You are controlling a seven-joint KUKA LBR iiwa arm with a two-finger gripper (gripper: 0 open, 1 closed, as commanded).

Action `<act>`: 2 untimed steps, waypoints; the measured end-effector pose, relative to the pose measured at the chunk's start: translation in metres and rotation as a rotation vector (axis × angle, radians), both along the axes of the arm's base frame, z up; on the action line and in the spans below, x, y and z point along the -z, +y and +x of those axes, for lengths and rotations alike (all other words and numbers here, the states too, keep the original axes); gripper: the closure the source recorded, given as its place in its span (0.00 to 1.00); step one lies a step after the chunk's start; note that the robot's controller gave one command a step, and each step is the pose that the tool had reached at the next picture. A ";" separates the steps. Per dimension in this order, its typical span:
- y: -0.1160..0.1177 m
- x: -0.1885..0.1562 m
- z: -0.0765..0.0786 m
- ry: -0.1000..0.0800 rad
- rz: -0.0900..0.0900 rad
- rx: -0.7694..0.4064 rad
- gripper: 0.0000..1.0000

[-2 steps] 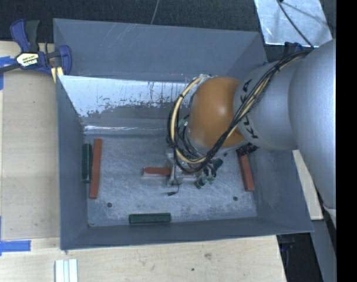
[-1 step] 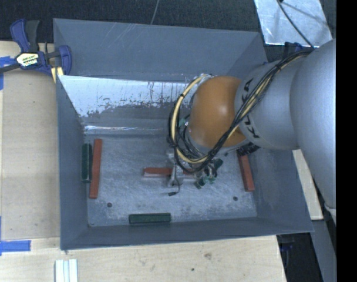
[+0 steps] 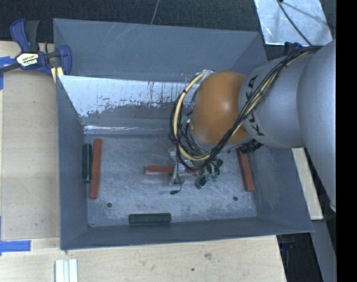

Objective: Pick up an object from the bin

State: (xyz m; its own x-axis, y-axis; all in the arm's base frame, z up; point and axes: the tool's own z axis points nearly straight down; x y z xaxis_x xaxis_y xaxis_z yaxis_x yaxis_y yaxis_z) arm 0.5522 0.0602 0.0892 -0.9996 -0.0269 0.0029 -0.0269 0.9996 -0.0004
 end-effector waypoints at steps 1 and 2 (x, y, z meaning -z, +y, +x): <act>0.000 -0.015 0.001 -0.005 0.001 0.000 1.00; 0.000 -0.026 0.001 -0.002 0.000 0.000 1.00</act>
Offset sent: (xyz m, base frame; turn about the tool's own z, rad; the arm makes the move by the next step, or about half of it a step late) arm 0.0000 0.0001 0.0984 0.0000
